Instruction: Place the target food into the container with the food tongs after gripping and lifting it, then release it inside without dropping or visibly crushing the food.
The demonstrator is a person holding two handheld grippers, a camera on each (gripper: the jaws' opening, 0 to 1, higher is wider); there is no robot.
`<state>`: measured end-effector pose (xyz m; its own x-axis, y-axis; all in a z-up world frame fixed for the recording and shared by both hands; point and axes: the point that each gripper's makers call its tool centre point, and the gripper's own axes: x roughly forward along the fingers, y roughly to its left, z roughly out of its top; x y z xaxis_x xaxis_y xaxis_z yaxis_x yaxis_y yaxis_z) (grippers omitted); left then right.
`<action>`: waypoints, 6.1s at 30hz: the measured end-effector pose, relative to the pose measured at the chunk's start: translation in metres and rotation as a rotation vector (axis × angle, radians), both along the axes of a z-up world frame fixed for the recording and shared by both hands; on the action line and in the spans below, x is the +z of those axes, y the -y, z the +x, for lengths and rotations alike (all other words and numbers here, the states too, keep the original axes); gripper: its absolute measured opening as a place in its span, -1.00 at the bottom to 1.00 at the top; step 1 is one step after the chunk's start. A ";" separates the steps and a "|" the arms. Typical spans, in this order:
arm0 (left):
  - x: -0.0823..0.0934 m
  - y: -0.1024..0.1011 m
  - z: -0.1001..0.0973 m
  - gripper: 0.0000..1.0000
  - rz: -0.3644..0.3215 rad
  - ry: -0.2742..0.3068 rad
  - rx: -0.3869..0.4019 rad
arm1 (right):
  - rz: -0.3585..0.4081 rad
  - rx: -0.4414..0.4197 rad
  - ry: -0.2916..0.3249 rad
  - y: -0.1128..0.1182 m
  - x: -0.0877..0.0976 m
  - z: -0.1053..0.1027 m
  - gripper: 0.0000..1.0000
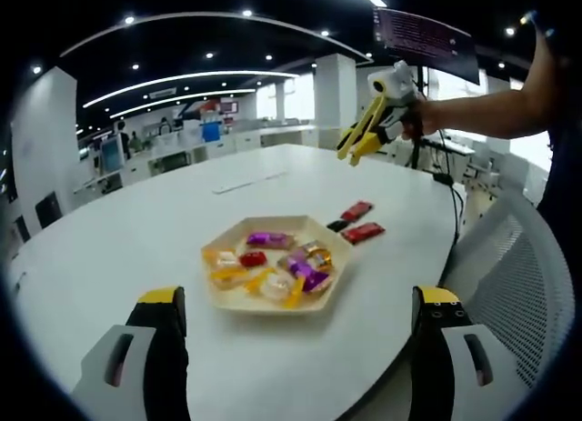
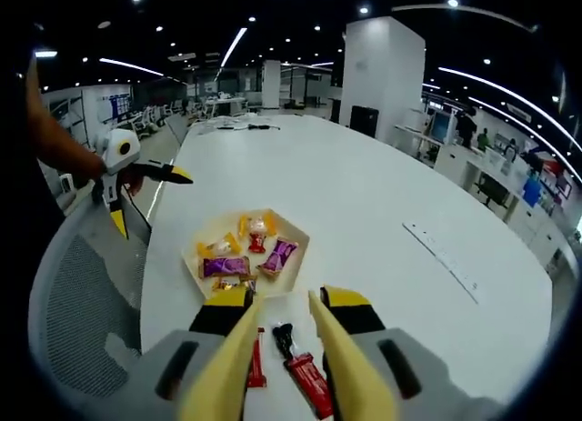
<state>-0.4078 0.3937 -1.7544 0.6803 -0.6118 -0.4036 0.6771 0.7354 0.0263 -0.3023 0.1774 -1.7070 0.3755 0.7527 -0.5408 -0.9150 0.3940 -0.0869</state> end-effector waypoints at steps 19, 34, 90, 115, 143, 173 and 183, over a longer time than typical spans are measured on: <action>-0.002 0.000 0.000 0.99 0.008 -0.003 -0.002 | 0.009 0.029 0.025 0.003 -0.029 -0.004 -0.42; -0.004 0.000 -0.001 0.99 0.017 -0.013 -0.001 | -0.048 0.041 -0.026 -0.008 -0.095 0.002 -0.44; 0.003 -0.001 0.001 0.99 -0.006 0.009 0.011 | -0.115 -0.109 -0.159 -0.001 -0.038 0.025 -0.60; 0.003 -0.002 0.002 0.99 -0.007 0.018 0.009 | -0.110 -0.095 -0.140 -0.028 -0.015 0.027 -0.59; 0.002 -0.003 0.002 0.99 0.008 0.013 0.014 | -0.074 0.083 -0.132 -0.142 -0.034 0.016 -0.48; 0.001 0.003 -0.003 0.99 0.028 0.028 -0.017 | -0.028 0.065 0.007 0.015 -0.019 -0.005 -0.43; 0.006 -0.009 0.006 0.99 -0.011 0.026 0.046 | -0.055 0.029 -0.018 0.053 -0.039 -0.011 -0.43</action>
